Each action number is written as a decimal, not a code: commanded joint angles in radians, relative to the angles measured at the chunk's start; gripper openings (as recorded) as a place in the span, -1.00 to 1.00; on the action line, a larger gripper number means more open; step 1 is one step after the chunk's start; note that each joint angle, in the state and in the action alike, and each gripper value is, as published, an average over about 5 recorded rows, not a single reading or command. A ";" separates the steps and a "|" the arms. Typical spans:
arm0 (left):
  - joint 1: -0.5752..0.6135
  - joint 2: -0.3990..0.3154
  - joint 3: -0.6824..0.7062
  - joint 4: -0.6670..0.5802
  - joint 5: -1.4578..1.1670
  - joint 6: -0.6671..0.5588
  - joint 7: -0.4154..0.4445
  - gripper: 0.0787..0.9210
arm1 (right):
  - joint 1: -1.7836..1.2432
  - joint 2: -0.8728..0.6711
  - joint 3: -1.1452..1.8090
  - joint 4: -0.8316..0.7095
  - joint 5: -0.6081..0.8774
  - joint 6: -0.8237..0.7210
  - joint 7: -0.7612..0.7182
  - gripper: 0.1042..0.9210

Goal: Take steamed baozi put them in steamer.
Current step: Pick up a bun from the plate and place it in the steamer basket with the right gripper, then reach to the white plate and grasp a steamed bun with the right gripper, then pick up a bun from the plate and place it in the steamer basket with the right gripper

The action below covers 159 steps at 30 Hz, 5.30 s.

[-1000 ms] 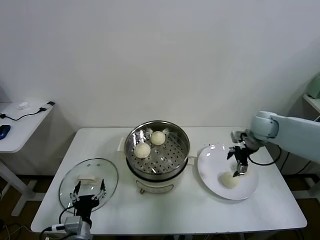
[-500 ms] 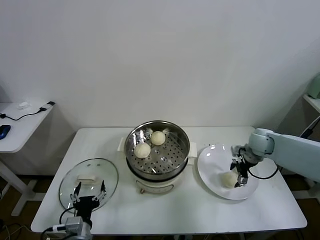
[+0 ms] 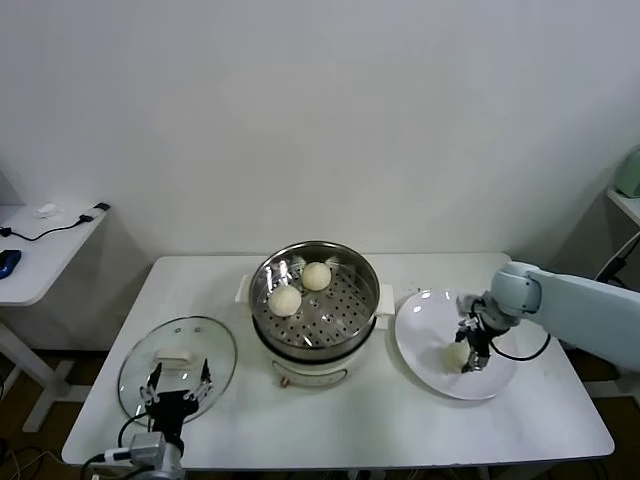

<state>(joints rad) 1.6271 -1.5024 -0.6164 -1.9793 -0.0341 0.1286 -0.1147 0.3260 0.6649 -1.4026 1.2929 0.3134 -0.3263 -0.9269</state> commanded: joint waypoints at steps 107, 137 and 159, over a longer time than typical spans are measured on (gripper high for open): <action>0.024 -0.003 -0.005 -0.004 0.036 -0.025 0.002 0.77 | -0.163 -0.006 0.227 -0.304 -0.158 0.177 -0.159 0.76; 0.021 -0.005 0.001 -0.004 0.044 -0.030 -0.004 0.77 | -0.122 0.070 0.239 -0.333 -0.159 0.175 -0.135 0.36; 0.015 0.000 0.007 -0.024 0.037 -0.019 -0.001 0.77 | 0.652 0.293 -0.142 0.231 0.618 -0.108 0.036 0.28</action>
<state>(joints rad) 1.6414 -1.5081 -0.6065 -1.9986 0.0064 0.1088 -0.1162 0.7505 0.8185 -1.4569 1.2950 0.5961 -0.2916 -0.9963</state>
